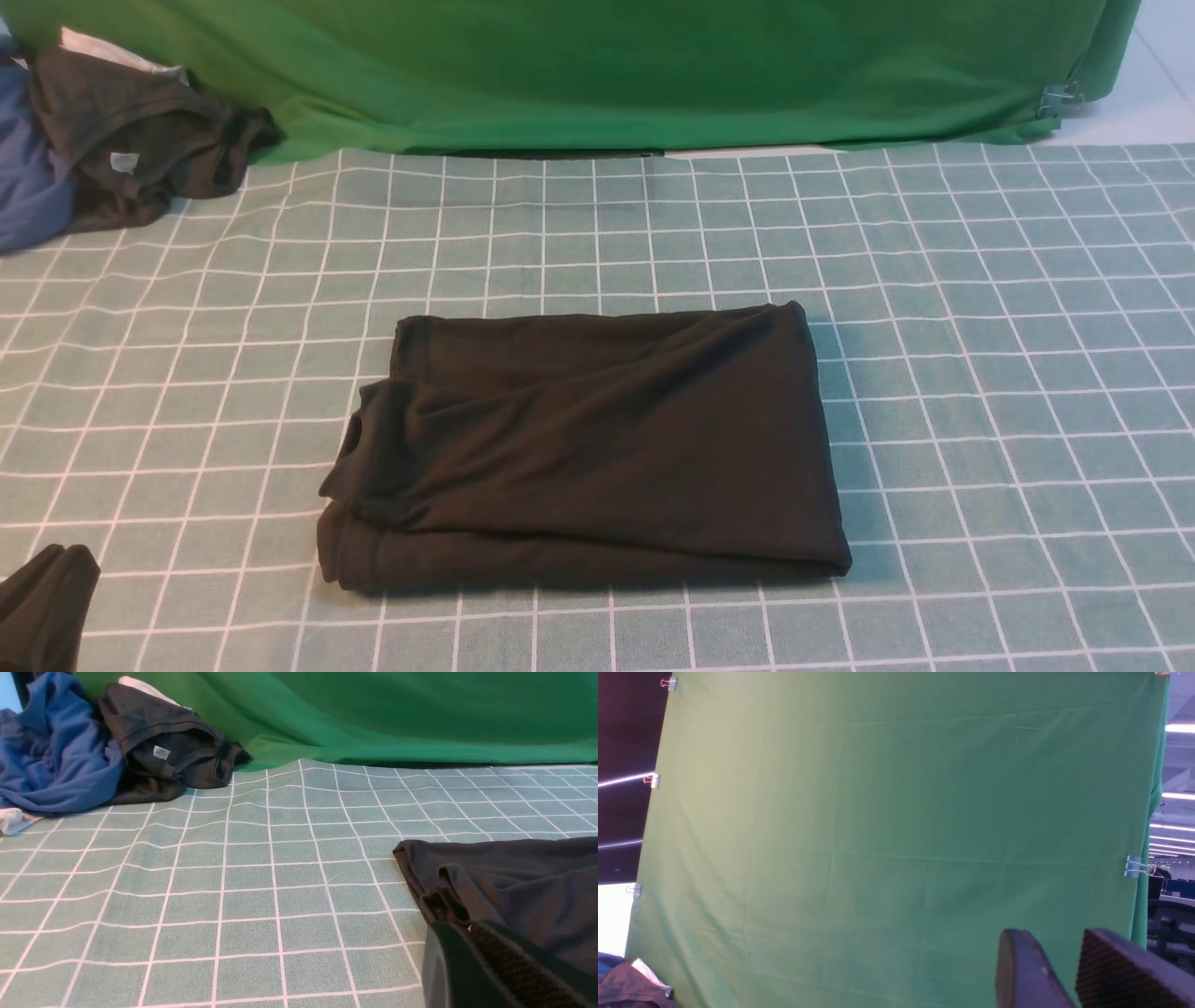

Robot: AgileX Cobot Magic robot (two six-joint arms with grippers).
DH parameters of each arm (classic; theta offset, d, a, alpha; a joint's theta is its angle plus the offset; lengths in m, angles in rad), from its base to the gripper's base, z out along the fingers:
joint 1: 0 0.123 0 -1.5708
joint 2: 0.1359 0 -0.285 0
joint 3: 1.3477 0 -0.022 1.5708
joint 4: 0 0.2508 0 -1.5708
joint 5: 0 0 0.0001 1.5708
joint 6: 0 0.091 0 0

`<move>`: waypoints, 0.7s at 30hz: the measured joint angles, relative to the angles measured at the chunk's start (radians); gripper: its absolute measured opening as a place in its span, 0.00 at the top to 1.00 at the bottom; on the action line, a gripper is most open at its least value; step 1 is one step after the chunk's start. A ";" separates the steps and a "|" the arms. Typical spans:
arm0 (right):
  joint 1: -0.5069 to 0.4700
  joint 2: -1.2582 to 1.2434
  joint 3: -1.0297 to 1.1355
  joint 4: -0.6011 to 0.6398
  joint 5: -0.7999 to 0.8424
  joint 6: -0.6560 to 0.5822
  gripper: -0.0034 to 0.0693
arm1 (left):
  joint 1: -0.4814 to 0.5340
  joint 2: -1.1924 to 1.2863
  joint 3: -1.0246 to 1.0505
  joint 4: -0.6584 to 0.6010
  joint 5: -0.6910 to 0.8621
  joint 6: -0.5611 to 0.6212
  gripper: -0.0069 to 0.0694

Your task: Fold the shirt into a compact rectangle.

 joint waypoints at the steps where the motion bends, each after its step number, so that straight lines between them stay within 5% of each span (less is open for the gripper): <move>1: 0.000 0.000 0.000 0.000 0.000 0.000 0.70 | 0.000 0.000 0.000 0.000 0.000 0.000 0.89; 21: -0.030 -0.020 0.001 0.000 0.075 -0.002 0.64 | 0.004 0.000 0.000 0.000 0.000 0.000 0.89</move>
